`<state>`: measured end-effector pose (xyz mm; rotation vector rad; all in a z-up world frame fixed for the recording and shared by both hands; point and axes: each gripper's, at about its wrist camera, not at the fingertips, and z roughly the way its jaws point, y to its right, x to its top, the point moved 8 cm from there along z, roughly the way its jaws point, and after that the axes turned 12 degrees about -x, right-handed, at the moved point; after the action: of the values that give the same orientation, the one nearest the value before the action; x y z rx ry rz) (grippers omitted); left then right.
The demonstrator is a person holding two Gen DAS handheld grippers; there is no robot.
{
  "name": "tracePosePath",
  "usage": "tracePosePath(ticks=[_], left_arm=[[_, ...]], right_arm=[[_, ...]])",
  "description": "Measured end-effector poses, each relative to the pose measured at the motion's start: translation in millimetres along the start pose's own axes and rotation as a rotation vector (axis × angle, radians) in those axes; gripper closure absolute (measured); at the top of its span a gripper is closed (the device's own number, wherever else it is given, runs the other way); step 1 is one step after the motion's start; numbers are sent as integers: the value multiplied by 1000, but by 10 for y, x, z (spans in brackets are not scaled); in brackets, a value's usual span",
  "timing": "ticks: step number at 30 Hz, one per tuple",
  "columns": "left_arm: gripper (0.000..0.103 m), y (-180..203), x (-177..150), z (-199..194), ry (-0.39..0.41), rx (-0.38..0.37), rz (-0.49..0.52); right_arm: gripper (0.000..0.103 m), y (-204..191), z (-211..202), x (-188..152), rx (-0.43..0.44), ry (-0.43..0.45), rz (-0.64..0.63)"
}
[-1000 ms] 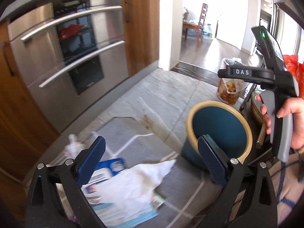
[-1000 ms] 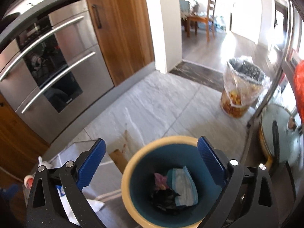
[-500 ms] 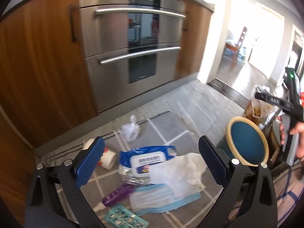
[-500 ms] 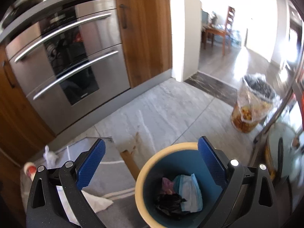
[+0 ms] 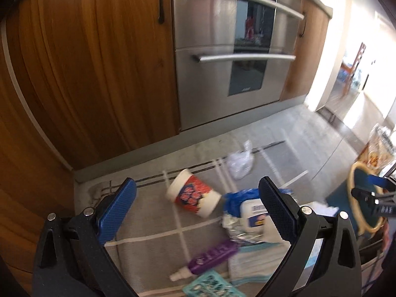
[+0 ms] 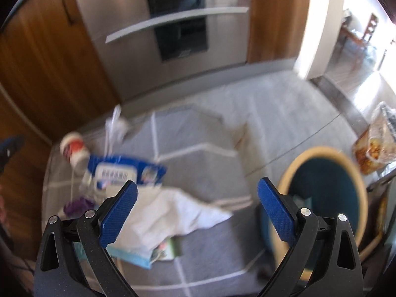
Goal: Collect trash
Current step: 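Move both tools back over the cup and white wipes on the cloth, then grasp the red-and-white paper cup with the left tool while the right tool grasps the white wipe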
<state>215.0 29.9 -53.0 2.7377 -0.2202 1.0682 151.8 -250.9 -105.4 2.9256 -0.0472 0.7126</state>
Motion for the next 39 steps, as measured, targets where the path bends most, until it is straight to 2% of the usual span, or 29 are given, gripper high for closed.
tracePosePath(ticks=[5,11,20,23,28,32,35,36,37,39], left_arm=[[6,-175,-95,213,-61,42,9],[6,-358,-196,463,-81,40,-146],[6,-519,-321,998,-121,150,-302],[6,-556,-368,1141,-143,159,-348],[6,-630,-463,1353,-197,175,-376],[6,-643,-474,1434,-210,167,-360],[19,-623,-472,1507,-224,147,-343],[26,-613,-484,1528,-234,134,-343],[31,-601,-492,1551,-241,118,-346],[32,-577,-496,1560,-244,104,-332]], right_arm=[[6,-156,206,-165,-1,-70,35],[6,-397,261,-226,7,-77,1],[6,-493,413,-339,30,-142,2],[6,-492,492,-392,41,-178,21],[7,-550,513,-409,66,-193,12],[8,-607,542,-439,78,-210,-8],[9,-652,576,-482,75,-221,-27],[11,-665,586,-495,75,-225,-35],[18,-685,603,-515,73,-233,-46],[25,-721,632,-568,72,-254,-67]])
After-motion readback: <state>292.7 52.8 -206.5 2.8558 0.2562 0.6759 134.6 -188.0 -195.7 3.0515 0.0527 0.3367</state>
